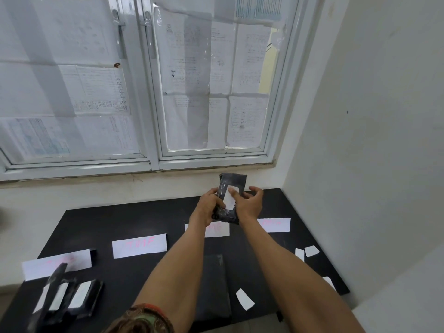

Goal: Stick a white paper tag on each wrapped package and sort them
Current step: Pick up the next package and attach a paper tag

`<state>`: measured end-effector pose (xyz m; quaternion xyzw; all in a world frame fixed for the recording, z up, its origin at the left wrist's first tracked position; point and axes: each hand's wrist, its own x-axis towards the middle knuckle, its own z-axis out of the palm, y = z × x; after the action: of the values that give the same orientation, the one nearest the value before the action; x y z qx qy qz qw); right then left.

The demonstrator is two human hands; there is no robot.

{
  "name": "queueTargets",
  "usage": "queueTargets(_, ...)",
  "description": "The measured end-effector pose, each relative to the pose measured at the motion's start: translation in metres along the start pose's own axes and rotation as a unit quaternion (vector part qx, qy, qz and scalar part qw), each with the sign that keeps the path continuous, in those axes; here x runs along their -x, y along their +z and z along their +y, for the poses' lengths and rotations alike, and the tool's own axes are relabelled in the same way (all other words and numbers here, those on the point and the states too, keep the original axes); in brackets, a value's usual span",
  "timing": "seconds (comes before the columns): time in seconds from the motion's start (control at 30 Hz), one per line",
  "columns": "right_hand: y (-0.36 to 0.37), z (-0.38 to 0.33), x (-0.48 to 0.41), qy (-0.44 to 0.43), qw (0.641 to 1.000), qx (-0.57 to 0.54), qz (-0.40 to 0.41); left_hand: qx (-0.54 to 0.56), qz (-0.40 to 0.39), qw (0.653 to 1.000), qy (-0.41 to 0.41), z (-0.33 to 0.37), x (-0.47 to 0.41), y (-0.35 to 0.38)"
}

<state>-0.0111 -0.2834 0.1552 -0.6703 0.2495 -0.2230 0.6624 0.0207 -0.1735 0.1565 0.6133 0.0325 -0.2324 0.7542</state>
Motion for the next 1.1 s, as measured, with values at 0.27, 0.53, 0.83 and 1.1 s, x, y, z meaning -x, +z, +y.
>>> queueTargets(0.27,0.000,0.000,-0.010,0.001,1.000,0.029,0.003,-0.012,0.001,1.000,-0.010,-0.005,-0.002,0.002)
queueTargets(0.53,0.000,0.013,-0.005,-0.020,0.996,0.033,-0.075,0.028,0.099,0.994,-0.033,-0.010,-0.004,0.000)
queueTargets(0.83,0.002,0.018,0.009,-0.046,0.955,0.064,-0.286,0.086,0.064,0.994,-0.016,-0.012,0.004,-0.037)
queueTargets(1.1,0.031,0.022,0.022,0.001,0.945,0.083,-0.317,0.062,-0.002,0.998,-0.020,-0.004,0.015,-0.075)
